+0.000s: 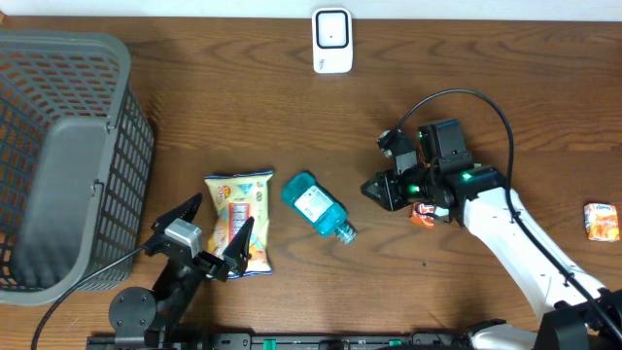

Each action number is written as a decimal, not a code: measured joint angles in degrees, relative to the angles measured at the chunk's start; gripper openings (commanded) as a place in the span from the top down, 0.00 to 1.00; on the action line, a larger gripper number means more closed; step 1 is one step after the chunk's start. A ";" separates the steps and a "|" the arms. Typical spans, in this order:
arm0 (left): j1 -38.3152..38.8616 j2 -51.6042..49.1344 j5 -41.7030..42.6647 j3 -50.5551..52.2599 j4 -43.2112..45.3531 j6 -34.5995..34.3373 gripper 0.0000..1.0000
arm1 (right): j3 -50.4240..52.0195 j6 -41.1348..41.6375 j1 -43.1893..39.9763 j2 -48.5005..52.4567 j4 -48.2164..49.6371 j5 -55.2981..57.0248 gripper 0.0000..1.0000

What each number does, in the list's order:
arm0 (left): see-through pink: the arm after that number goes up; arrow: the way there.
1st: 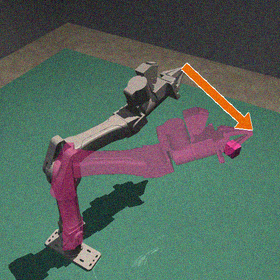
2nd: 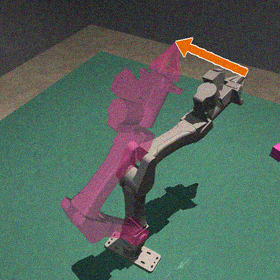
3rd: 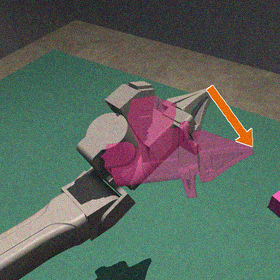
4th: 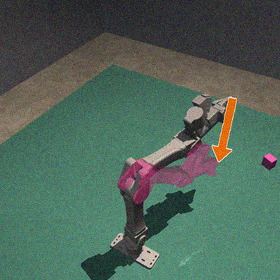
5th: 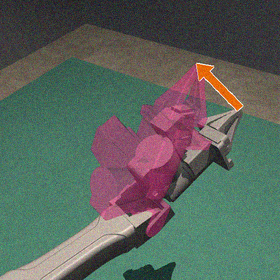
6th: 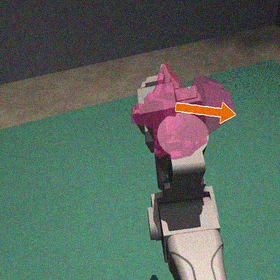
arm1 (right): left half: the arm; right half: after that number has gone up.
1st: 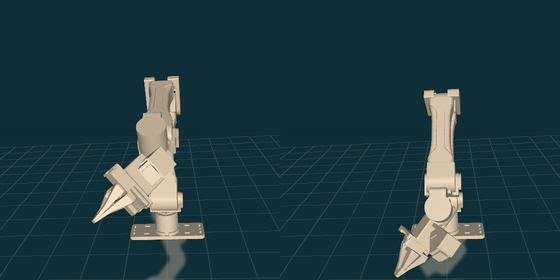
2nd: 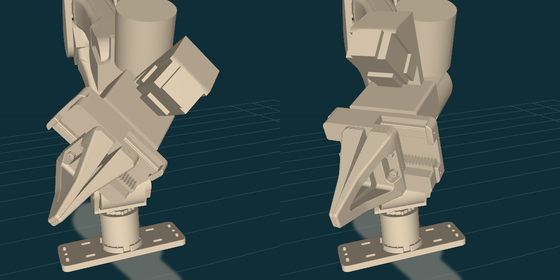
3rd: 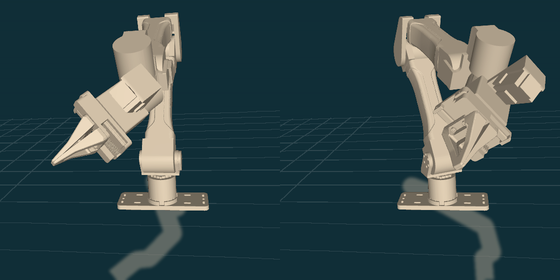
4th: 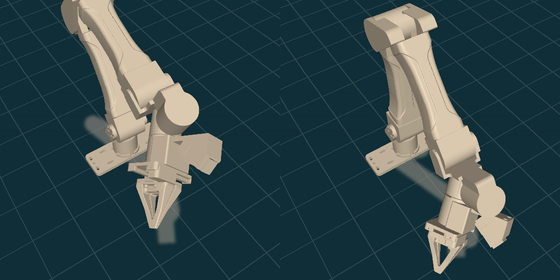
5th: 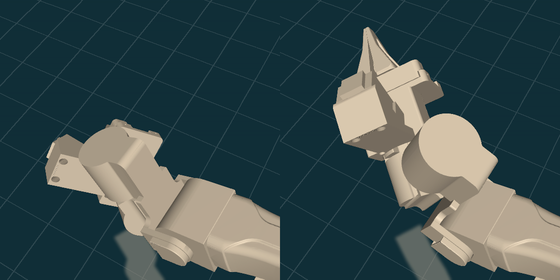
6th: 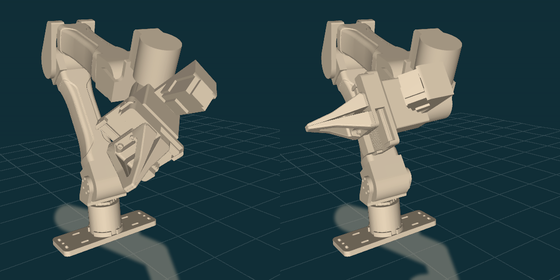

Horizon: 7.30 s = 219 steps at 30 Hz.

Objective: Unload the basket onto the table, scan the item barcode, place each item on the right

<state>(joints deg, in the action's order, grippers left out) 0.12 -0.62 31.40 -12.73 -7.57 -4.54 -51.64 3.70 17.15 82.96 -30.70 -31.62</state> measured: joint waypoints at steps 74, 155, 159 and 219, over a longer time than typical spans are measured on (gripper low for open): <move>0.00 0.04 0.00 0.00 0.02 0.02 0.02 | -34.97 0.42 14.40 14.51 -44.33 16.48 0.85; 0.00 0.00 0.00 0.00 0.02 0.00 0.02 | 4.98 1.14 11.45 14.16 14.25 3.30 0.27; 0.00 0.00 0.00 0.00 0.02 0.00 0.02 | 5.01 1.53 11.45 14.16 14.67 4.92 0.13; 0.00 0.00 0.00 0.00 0.02 0.00 0.02 | -3.37 26.27 24.06 13.94 -18.18 27.08 0.99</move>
<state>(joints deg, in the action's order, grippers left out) 0.12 -0.62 31.40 -12.73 -7.55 -4.54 -55.00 29.98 41.21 96.90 -48.88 -4.54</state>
